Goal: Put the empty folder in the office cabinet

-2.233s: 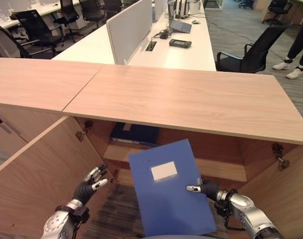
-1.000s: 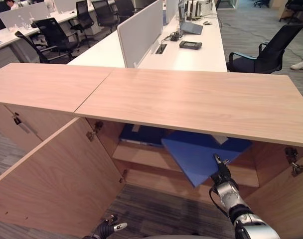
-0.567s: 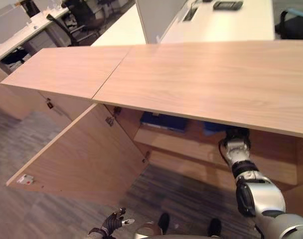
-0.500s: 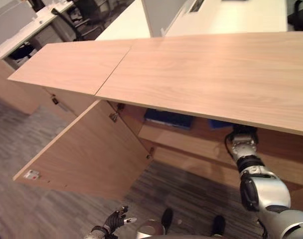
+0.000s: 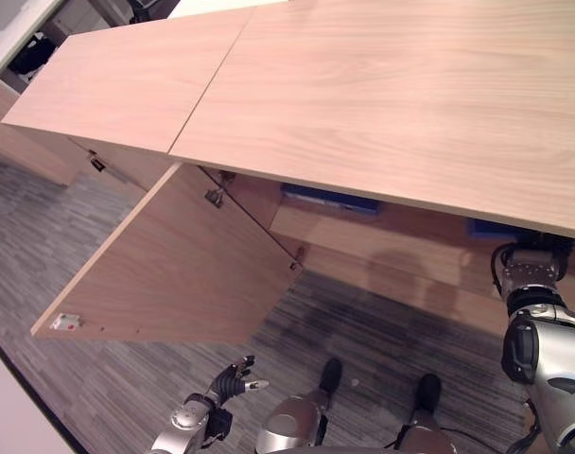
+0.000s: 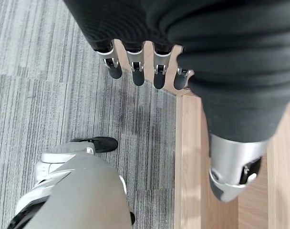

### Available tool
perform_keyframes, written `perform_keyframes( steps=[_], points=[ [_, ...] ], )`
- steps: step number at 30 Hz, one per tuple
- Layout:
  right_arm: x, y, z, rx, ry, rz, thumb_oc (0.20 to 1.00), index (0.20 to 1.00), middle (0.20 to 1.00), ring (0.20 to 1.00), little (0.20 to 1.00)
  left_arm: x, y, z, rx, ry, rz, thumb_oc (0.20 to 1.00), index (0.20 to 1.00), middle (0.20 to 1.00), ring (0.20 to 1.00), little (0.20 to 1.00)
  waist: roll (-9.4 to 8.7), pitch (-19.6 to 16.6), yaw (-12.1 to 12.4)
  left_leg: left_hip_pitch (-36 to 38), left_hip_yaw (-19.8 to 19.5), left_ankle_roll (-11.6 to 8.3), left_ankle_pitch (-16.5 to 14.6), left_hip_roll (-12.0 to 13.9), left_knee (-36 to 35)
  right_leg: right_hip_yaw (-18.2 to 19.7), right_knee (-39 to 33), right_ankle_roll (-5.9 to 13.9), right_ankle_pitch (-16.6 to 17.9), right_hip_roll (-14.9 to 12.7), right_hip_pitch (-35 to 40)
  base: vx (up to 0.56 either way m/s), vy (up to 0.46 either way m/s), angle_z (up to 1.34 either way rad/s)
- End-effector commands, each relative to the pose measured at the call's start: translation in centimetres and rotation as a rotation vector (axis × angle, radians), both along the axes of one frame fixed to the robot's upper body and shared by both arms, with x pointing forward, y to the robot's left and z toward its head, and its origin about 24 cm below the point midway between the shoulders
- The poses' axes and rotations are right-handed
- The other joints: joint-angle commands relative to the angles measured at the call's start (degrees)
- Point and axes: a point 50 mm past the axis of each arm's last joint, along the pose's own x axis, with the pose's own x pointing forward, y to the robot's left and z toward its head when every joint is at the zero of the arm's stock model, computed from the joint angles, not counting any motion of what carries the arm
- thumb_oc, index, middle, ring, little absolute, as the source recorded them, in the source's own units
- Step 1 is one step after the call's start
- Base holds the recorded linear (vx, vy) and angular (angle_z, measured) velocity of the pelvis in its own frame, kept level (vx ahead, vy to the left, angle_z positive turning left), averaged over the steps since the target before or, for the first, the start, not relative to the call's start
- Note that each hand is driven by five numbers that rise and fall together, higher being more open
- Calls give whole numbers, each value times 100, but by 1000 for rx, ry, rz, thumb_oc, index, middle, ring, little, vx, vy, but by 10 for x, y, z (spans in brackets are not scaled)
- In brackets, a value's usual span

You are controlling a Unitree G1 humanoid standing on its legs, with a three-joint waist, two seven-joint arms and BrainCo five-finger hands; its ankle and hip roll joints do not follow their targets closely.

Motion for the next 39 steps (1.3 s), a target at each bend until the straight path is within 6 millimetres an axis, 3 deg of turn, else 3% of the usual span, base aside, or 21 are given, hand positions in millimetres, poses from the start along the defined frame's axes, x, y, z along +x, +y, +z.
perform_keyframes(
  steps=[1, 5, 8, 9, 13, 16, 20, 22, 23, 27, 32, 33, 35, 36, 37, 39],
  points=[
    [12, -5, 49, -71, -158, -26, 200, 200, 200, 200, 200, 0, 18, 1, 58, 5, -18, 1000, 1000, 1000, 1000, 1000, -121, -160, 0, -162, 551, -128, -196, 66, 250, 367, 1585, 272, -1632, -149, -130, -19, -58, 2],
    [8, -10, 55, -58, -200, -88, 200, 200, 200, 200, 200, 2, 16, 0, 60, 6, 4, 1000, 1000, 1000, 1000, 1000, -90, -60, -132, -291, 695, -246, -234, 212, 575, 389, 1643, 173, -1731, -65, -170, -51, -128, -2],
    [-3, -17, 45, -54, -187, -131, 200, 200, 200, 200, 200, 3, 16, 0, 40, 4, 47, 1000, 1000, 1000, 1000, 1000, -232, 40, -313, -536, 1118, -400, -231, 370, 1213, 323, 1547, 60, -1783, -53, -2, -23, -166, 14],
    [-7, -18, 38, -58, -178, -136, 200, 200, 200, 200, 200, 1, 24, 0, 42, 7, 100, 1000, 1000, 1000, 1000, 1000, -363, 167, -369, -789, 1346, -423, -191, 499, 1821, 322, 1522, -24, -1776, -60, 64, -20, -190, 48],
    [-7, -15, 29, -66, -137, -117, 200, 200, 200, 200, 200, 2, 36, 1, 59, -2, 177, 1000, 1000, 1000, 1000, 1000, -487, 192, -366, -1065, 1518, -317, -222, 600, 2048, 349, 1632, -105, -1823, 51, -4, 27, -98, 15],
    [-11, -16, 17, -88, -64, -86, 200, 200, 200, 200, 200, -2, 43, 0, 79, 3, 208, 1000, 1000, 1000, 1000, 1000, -450, 112, -213, -1279, 1326, -246, 111, 259, 1459, 421, 1644, -140, -1918, 318, 86, 141, 19, 0],
    [-11, -14, 9, -83, -24, -58, 200, 200, 200, 200, 200, -3, 44, -1, 81, 7, 222, 1000, 1000, 1000, 1000, 1000, -507, 167, -60, -1622, 1104, -304, 358, 43, 1057, 549, 1510, -149, -1991, 416, 325, 169, 22, -14],
    [-6, -6, 4, -75, -15, -32, 200, 200, 200, 200, 200, -6, 45, -3, 88, 16, 237, 1000, 1000, 1000, 1000, 1000, -557, 192, 29, -1672, 1048, -317, 444, 17, 906, 673, 1420, -141, -2036, 471, 493, 261, 54, -21],
    [-7, 0, -9, -58, 24, -6, 200, 200, 200, 200, 200, -15, 49, -7, 113, 49, 243, 1000, 1000, 1000, 1000, 1000, -554, 48, 112, -1443, 1004, -248, 545, 77, 646, 760, 1311, -121, -2129, 574, 698, 182, 51, -27],
    [-9, 6, -22, -48, 49, 22, 200, 200, 200, 200, 200, -30, 53, -14, 137, 102, 246, 1000, 1000, 1000, 1000, 1000, -671, -126, 191, -1234, 1132, -194, 618, 75, 507, 830, 1077, -97, -2153, 509, 992, 251, 119, -74],
    [-6, 17, -32, -24, 58, 56, 200, 200, 200, 200, 200, -37, 54, -18, 144, 128, 262, 1000, 1000, 1000, 1000, 1000, -1000, -301, 314, -1286, 1337, -41, 427, -34, 676, 891, 769, 63, -2036, 251, 1208, 173, 120, -30],
    [-2, 22, -30, -18, 46, 69, 200, 200, 200, 200, 200, -36, 56, -17, 147, 127, 274, 1000, 1000, 1000, 1000, 1000, -1129, -320, 369, -1301, 1396, 71, 304, -51, 726, 897, 868, 137, -1978, 208, 1139, 120, 86, -30],
    [1, 27, -30, -14, 40, 82, 200, 200, 200, 200, 200, -35, 60, -16, 151, 123, 278, 1000, 1000, 1000, 1000, 1000, -1208, -309, 415, -1305, 1470, 127, 202, -43, 770, 889, 1106, 242, -1922, 193, 1013, 72, 58, -41],
    [2, 28, -30, -13, 39, 84, 200, 200, 200, 200, 200, -34, 60, -15, 152, 122, 279, 1000, 1000, 1000, 1000, 1000, -1219, -307, 428, -1315, 1488, 139, 188, -42, 784, 909, 1161, 257, -1941, 184, 975, 40, 73, -16],
    [12, 39, -24, -9, 14, 126, 200, 200, 200, 200, 200, -29, 69, -10, 170, 98, 288, 1000, 1000, 1000, 1000, 1000, -1163, -148, 383, -1159, 1536, 206, 48, 76, 811, 767, 1987, 577, -1563, 130, 334, -36, 100, -16],
    [22, 49, -17, -5, -6, 161, 200, 200, 200, 200, 200, -25, 72, -7, 172, 79, 297, 1000, 1000, 1000, 1000, 1000, -1021, -5, 308, -1096, 1624, 265, 11, 212, 833, 667, 2754, 813, -1360, 79, -221, -54, 129, -34]
  ],
)
